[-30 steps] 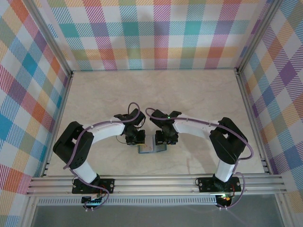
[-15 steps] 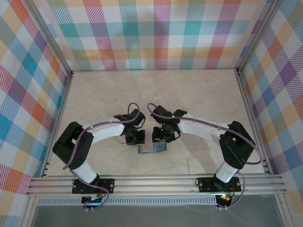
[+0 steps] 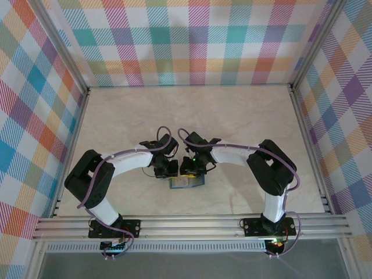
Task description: Take the credit cards out of the card holder
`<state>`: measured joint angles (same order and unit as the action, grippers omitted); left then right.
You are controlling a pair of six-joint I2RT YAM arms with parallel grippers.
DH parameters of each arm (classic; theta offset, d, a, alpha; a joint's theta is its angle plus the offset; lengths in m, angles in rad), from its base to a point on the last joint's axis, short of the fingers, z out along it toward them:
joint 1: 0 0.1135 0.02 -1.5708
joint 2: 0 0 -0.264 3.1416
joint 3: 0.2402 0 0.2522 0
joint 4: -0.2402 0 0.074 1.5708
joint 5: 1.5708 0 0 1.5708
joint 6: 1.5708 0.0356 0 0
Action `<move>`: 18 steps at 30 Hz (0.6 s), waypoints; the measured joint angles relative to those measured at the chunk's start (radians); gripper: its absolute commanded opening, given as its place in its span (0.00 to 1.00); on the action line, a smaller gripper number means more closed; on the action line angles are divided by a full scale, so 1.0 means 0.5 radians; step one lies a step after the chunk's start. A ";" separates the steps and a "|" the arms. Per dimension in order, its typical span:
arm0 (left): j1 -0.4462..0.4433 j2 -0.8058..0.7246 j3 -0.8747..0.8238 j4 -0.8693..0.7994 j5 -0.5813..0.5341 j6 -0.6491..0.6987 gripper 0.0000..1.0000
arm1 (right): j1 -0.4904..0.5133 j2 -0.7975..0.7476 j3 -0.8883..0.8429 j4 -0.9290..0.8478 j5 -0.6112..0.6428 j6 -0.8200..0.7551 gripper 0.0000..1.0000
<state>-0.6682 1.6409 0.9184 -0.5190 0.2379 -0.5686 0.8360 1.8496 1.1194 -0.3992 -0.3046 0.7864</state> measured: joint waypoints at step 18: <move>0.000 -0.011 0.000 -0.014 -0.023 0.001 0.11 | 0.002 -0.078 0.005 -0.089 0.121 -0.025 0.29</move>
<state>-0.6682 1.6356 0.9184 -0.5262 0.2264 -0.5682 0.8371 1.8107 1.1221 -0.4438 -0.2443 0.7738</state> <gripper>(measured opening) 0.109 0.294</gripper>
